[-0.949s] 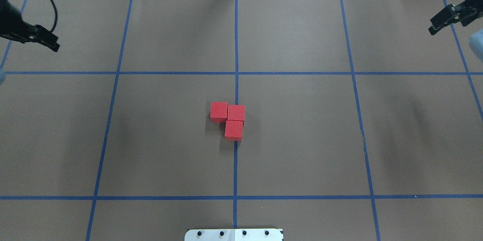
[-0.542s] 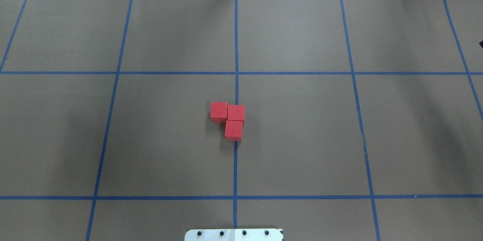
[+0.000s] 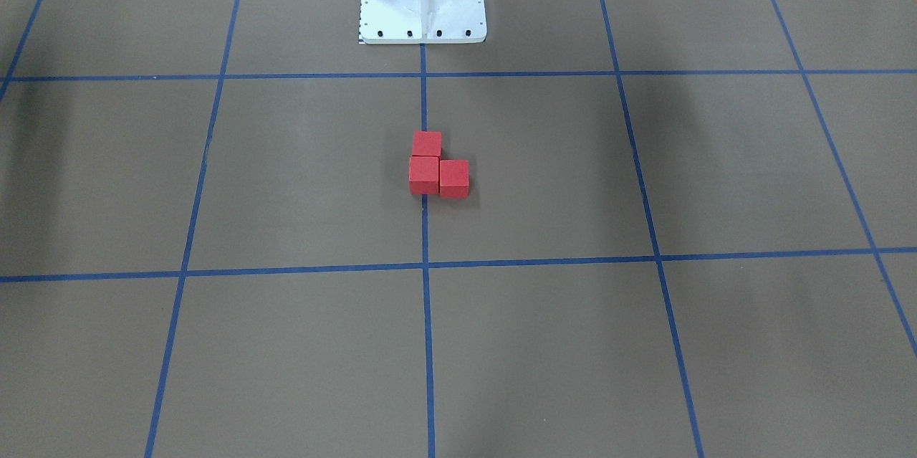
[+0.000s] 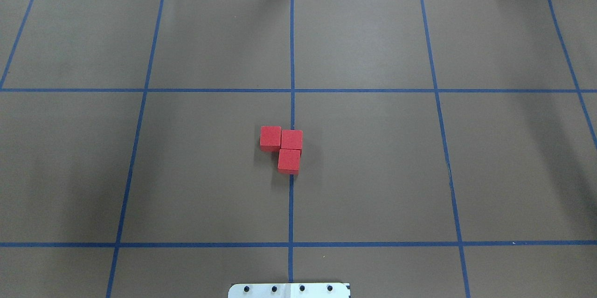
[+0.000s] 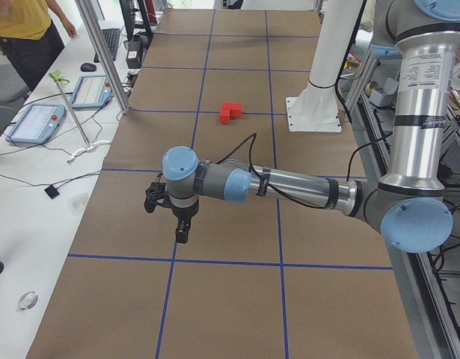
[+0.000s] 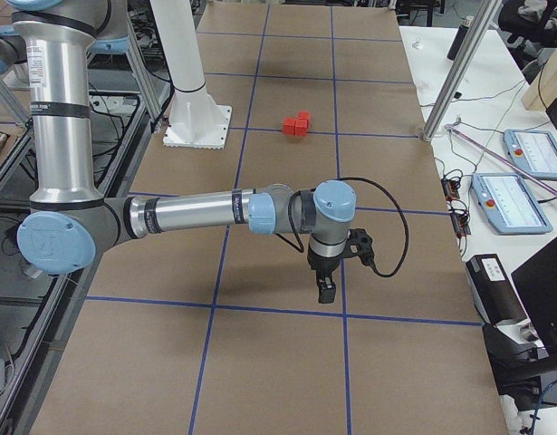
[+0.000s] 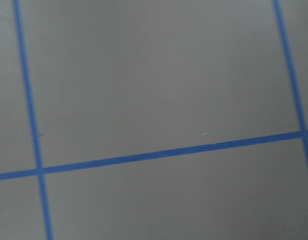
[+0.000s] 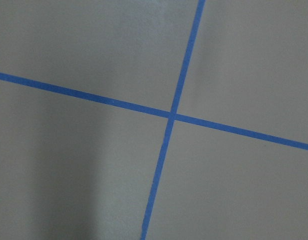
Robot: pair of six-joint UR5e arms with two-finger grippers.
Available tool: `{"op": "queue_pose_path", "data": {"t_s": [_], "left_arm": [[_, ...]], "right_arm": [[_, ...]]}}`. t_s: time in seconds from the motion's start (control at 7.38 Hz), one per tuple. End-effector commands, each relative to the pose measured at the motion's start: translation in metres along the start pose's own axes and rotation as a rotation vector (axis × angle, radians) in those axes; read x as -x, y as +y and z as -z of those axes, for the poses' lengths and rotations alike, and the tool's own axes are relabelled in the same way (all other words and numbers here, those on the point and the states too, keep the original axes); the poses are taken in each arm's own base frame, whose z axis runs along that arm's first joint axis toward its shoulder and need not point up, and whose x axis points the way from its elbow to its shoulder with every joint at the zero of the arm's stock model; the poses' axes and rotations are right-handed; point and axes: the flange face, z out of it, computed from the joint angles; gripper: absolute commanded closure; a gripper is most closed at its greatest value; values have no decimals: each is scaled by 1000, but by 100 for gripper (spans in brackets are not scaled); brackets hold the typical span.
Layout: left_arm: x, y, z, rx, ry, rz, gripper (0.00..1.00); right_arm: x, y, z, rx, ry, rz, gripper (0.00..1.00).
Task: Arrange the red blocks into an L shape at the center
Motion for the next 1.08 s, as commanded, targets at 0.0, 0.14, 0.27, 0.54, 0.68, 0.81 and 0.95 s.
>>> {"op": "queue_pose_path", "data": {"t_s": [0.0,0.14,0.27,0.54,0.68,0.81,0.95], "left_arm": [[17,11,-7,15,-8,42,0],[14,9,-5,6,-9,31,0],[9,8,1,-9,-3,17,0],[9,8,-1,-4,-13,8,0],[8,7,0,-6,-13,6,0],[8,7,0,-6,-13,6,0],[8,8,0,-5,-13,7,0]], "right_arm": [[-5,8,1,0,2,-8,0],[-5,8,1,0,2,-9,0],[-5,9,-1,2,2,-13,0],[-6,9,-1,2,2,-13,0],[-6,9,-1,2,2,-13,0],[-6,9,-1,2,2,-13,0],[-6,9,-1,2,2,-13,0]]}}
